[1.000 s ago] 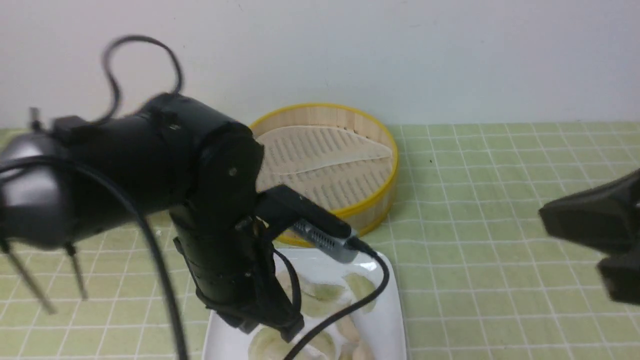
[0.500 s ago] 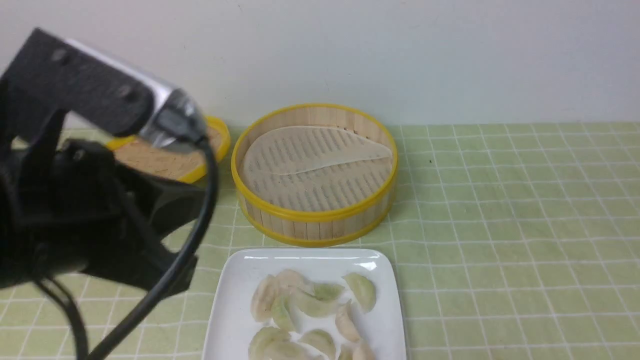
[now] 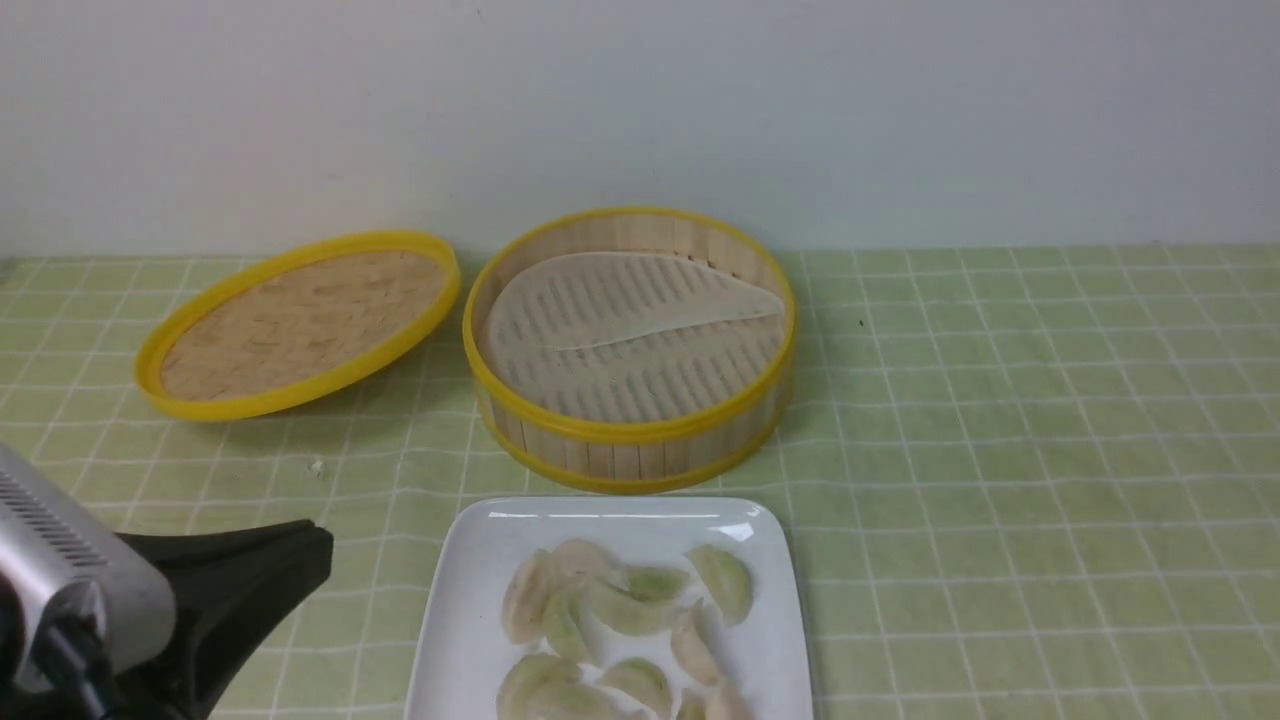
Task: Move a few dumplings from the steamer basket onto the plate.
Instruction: Use the left arm to put the dumpling into the plate
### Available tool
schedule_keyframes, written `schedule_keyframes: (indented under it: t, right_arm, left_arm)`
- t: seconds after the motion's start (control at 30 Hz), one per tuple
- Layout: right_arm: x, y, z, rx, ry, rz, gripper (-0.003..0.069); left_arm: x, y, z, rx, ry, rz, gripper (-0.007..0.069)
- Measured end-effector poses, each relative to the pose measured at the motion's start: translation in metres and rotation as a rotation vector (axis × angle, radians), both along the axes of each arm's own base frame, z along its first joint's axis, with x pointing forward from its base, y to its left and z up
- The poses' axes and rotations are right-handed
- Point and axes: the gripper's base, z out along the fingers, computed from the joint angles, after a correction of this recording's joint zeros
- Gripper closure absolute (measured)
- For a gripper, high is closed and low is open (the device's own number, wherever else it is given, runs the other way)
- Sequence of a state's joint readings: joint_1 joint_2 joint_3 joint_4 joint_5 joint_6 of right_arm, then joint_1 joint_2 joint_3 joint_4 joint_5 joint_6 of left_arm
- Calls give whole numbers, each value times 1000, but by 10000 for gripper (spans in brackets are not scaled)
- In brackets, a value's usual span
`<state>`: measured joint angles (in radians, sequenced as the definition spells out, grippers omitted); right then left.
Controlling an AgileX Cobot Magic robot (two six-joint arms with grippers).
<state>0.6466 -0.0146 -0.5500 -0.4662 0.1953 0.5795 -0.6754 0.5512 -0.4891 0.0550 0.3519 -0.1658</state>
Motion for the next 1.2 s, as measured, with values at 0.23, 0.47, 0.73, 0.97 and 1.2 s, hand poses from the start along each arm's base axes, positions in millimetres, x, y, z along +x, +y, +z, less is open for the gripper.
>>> schedule_keyframes:
  t: [0.23, 0.47, 0.73, 0.97, 1.2]
  right_arm:
    - [0, 0, 0, -3, -4, -3, 675]
    - [0, 0, 0, -3, -4, -3, 675]
    - [0, 0, 0, -3, -4, -3, 675]
    - [0, 0, 0, -3, -4, -3, 675]
    - [0, 0, 0, -3, -4, -3, 675]
  left_arm:
    - [0, -1, 4, -31, -39, -3, 631]
    - [0, -1, 4, -31, -38, -3, 631]
    - [0, -1, 4, -31, -38, -3, 631]
    - [0, 0, 5, -18, -53, -6, 631]
    - [-11, 25, -10, -45, -118, 130, 631]
